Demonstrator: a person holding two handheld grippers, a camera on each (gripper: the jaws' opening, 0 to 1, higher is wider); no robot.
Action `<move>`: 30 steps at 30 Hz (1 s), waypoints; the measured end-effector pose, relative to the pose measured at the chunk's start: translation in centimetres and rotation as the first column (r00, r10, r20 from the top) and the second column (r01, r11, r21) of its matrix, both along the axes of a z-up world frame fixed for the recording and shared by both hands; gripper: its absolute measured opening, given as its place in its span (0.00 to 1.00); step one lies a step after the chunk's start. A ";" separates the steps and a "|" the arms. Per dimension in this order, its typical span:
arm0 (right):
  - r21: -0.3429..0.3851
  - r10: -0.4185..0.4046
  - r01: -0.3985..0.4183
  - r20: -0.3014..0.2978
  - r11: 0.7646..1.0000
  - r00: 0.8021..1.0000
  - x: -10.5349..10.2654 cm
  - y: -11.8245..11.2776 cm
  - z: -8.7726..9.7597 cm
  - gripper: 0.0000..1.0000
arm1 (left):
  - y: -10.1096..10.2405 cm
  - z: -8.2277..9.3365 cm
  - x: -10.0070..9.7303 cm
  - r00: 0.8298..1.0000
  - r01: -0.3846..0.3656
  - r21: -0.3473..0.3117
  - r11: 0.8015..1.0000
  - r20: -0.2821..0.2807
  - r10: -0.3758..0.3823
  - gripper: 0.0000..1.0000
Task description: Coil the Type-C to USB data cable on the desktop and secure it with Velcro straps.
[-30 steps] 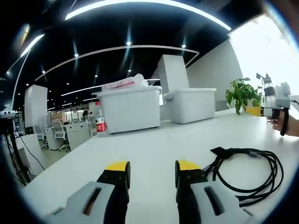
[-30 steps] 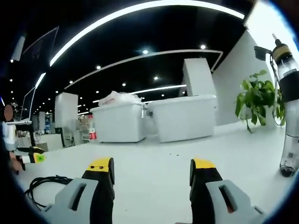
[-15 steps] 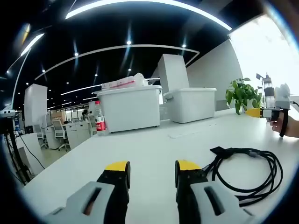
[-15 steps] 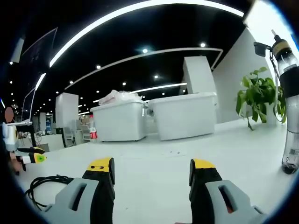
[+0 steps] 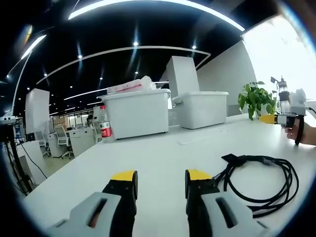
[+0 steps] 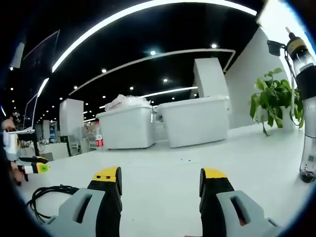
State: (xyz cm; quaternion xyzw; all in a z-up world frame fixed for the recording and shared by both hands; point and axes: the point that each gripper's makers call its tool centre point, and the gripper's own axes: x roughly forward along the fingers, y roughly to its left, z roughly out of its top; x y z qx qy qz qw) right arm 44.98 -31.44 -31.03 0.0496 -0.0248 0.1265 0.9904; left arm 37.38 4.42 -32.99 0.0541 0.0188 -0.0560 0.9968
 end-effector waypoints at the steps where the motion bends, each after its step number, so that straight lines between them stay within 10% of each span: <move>1: -0.006 0.000 0.000 0.003 1.000 1.000 0.0 0.0 0.0 0.63 | 0.0 0.0 0.0 1.000 0.000 0.000 1.000 0.000 0.000 0.40; 30: 0.021 -0.023 0.022 0.034 1.000 0.999 -0.2 -0.8 1.2 0.54 | 0.1 0.2 -0.1 1.000 -0.001 -0.002 1.000 -0.011 0.001 0.40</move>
